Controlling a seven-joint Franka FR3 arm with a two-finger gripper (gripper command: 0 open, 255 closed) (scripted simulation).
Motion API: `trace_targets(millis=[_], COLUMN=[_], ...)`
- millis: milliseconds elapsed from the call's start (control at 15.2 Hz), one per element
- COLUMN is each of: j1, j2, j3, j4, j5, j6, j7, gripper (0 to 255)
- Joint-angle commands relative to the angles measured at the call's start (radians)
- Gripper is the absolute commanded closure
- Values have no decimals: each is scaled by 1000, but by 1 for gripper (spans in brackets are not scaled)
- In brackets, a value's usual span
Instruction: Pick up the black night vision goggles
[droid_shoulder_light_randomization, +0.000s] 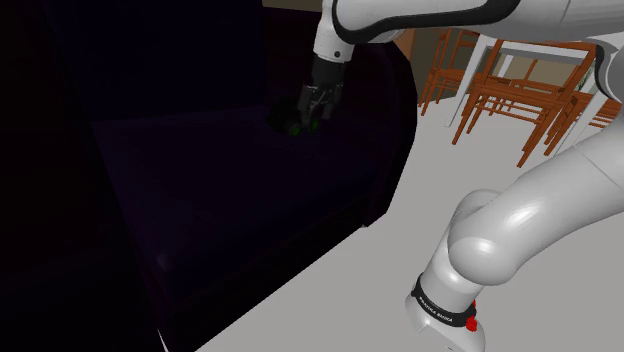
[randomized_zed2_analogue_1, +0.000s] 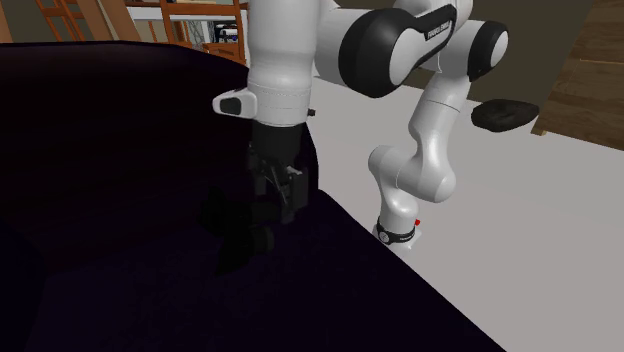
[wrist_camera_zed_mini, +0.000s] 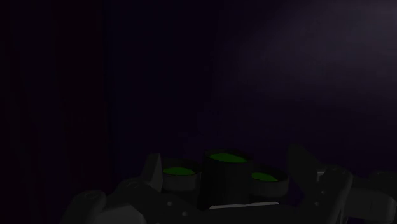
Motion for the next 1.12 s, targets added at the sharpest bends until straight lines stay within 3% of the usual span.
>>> trace_targets(millis=[0, 198, 264, 858, 1056], j1=[1, 0, 0, 0, 1], j2=[-1, -1, -2, -1, 0], j3=[1, 1, 0, 1, 1], j4=[-27, -48, -49, -48, -7], j5=[0, -1, -1, -1, 0], j6=[27, 48, 47, 48, 8], j7=[2, 3, 2, 3, 1], gripper=[0, 0, 255, 255, 255])
